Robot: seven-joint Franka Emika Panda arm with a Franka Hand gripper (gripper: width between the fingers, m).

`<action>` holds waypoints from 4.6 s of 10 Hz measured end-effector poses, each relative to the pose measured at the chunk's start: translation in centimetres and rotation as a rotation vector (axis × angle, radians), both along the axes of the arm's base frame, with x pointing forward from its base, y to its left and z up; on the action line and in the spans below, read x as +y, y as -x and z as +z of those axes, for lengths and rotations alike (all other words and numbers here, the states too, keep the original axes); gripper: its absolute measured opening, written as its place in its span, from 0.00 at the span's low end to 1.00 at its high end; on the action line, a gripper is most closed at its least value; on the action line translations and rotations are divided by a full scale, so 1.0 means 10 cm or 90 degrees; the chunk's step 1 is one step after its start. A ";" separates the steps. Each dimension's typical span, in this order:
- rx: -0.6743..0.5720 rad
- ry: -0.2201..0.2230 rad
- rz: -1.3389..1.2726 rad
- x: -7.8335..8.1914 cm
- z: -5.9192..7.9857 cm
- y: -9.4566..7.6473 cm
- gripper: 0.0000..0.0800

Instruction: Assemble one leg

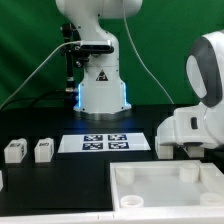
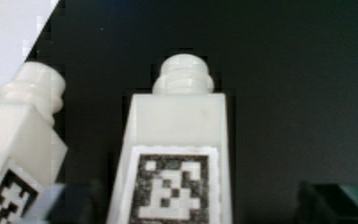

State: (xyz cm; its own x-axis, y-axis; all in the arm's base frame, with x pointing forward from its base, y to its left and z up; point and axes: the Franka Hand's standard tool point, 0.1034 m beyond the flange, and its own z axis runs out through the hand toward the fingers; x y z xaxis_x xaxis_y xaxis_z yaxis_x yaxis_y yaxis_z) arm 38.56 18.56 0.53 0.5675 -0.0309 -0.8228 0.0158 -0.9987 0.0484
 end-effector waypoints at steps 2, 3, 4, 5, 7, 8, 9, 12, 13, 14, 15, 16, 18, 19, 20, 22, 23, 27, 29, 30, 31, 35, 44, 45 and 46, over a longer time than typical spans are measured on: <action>0.000 0.000 0.000 0.00 0.00 0.00 0.36; 0.000 0.000 0.000 0.00 0.00 0.00 0.36; 0.000 0.000 0.000 0.00 0.00 0.00 0.36; 0.000 0.000 0.000 0.00 0.00 0.00 0.36; 0.000 0.000 0.000 0.00 0.00 0.00 0.36; -0.001 0.000 0.000 0.00 0.01 -0.01 0.37; -0.024 -0.013 -0.001 -0.04 0.13 -0.14 0.37; -0.142 -0.043 0.000 -0.18 0.83 -0.61 0.37; -0.224 -0.044 0.008 -0.19 1.03 -0.77 0.37; -0.324 -0.052 0.007 -0.21 1.20 -0.87 0.37; -0.406 -0.058 0.002 -0.21 1.19 -0.85 0.37; -0.471 -0.067 0.001 -0.17 1.15 -0.85 0.37; -0.625 -0.089 -0.013 -0.12 1.18 -0.90 0.37; -0.696 -0.102 -0.017 -0.09 1.18 -0.91 0.37; -0.803 -0.127 -0.011 -0.10 1.29 -1.11 0.37; -0.914 -0.159 0.000 0.01 1.52 -1.36 0.37; -0.913 -0.161 0.018 0.04 1.51 -1.34 0.37; -0.915 -0.163 0.099 -0.19 1.37 -1.42 0.37; -0.941 -0.147 0.127 -0.52 1.36 -1.89 0.37; -0.950 -0.147 0.136 -0.57 1.36 -2.05 0.37; -0.952 -0.149 0.135 -0.55 1.34 -2.10 0.37; -0.950 -0.149 0.148 -0.58 1.30 -2.12 0.37; -0.956 -0.147 0.144 -0.66 0.83 -2.46 0.37; -0.970 -0.148 0.145 -0.64 0.83 -2.48 0.37; -0.979 -0.147 0.144 -0.64 0.83 -2.49 0.37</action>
Offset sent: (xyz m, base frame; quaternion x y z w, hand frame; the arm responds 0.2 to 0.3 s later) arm 0.0000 0.0000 0.0000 0.0000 0.0000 0.0000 1.0000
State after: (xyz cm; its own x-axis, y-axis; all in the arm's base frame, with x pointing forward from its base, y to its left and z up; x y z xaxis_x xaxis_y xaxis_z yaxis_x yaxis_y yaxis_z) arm 63.46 12.13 8.84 0.8083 0.2080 0.5509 0.2421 -0.9702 0.0110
